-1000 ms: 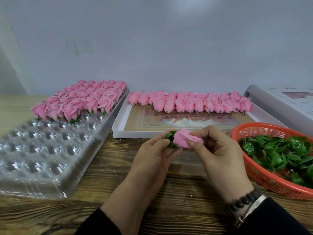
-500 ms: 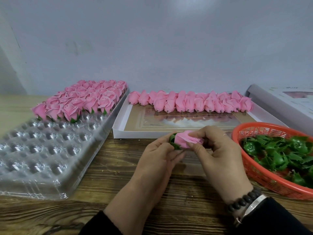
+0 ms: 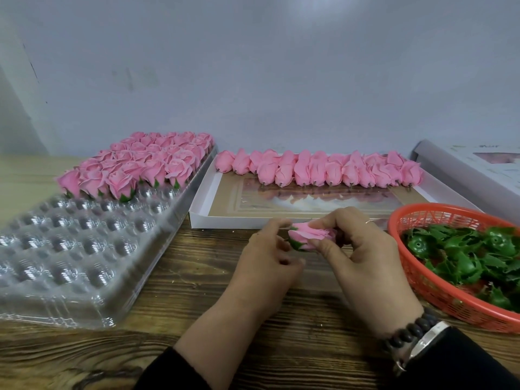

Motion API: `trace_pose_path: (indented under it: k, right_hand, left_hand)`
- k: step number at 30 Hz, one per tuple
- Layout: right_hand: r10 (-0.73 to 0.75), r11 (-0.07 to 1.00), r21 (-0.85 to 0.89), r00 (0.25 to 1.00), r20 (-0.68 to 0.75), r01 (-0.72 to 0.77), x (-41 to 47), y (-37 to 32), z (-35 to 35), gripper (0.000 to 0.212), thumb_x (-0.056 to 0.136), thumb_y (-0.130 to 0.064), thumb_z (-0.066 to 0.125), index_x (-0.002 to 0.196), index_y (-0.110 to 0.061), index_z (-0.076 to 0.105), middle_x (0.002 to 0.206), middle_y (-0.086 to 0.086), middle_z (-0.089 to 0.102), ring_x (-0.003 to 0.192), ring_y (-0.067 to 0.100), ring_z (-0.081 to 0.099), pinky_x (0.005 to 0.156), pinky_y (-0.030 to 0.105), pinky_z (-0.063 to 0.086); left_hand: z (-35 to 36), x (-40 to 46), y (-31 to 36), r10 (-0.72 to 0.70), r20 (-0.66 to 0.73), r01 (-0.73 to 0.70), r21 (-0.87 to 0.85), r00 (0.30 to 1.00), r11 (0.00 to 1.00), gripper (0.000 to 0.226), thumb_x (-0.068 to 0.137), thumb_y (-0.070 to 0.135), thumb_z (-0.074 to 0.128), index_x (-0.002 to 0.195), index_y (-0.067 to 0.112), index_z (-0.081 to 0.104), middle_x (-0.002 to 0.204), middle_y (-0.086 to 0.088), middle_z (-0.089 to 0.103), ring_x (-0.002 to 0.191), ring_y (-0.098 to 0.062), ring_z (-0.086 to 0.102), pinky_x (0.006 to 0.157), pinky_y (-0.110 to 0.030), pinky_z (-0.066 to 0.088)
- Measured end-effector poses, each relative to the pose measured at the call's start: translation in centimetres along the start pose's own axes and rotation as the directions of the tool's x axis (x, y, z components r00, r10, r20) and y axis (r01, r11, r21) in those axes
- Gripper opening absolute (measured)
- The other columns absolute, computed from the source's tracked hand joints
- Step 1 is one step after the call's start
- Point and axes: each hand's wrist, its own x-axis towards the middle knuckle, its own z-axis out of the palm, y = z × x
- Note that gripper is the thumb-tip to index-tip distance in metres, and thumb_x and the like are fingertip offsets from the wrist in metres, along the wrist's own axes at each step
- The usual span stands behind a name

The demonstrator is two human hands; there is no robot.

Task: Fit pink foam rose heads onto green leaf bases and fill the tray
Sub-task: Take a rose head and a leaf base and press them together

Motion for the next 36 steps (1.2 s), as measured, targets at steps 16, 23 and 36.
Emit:
trace_pose_path:
  k: [16, 23, 36]
  right_hand:
    - [-0.156, 0.988, 0.042, 0.953, 0.258, 0.150, -0.4, -2.1, 0.0, 0.012, 0.087, -0.025, 0.053, 0.097, -0.029, 0.056, 0.087, -0.016, 0.054, 0.087, 0.002, 0.055, 0.074, 0.015, 0.043]
    - [0.039, 0.984, 0.173, 0.999, 0.031, -0.044, -0.8, -1.4, 0.9, 0.040, 0.081, 0.001, 0.054, 0.098, -0.034, 0.045, 0.095, -0.008, 0.056, 0.091, -0.001, 0.054, 0.076, 0.005, 0.040]
    - [0.174, 0.964, 0.187, 0.980, 0.097, -0.190, -0.8, -2.0, 2.6, 0.030, 0.067, -0.011, 0.071, 0.083, -0.027, 0.051, 0.075, -0.011, 0.056, 0.072, 0.003, 0.054, 0.063, 0.012, 0.041]
  left_hand:
    - [0.4, -0.4, 0.8, -0.003, 0.048, 0.007, -0.086, 0.999, 0.996, 0.022, 0.085, 0.005, 0.058, 0.074, 0.023, 0.063, 0.069, 0.007, 0.068, 0.070, -0.003, 0.064, 0.059, -0.013, 0.048]
    - [0.5, 0.0, 0.8, -0.280, -0.052, 0.149, -0.747, 0.959, 0.648, 0.020, 0.076, 0.030, 0.070, 0.091, 0.018, 0.066, 0.103, -0.010, 0.065, 0.088, -0.023, 0.056, 0.074, -0.030, 0.044]
    - [1.1, -0.3, 1.3, -0.209, 0.190, 0.259, -0.889, 0.959, 0.379, 0.044, 0.066, 0.035, 0.069, 0.102, 0.010, 0.066, 0.088, -0.010, 0.066, 0.084, -0.020, 0.066, 0.073, -0.029, 0.056]
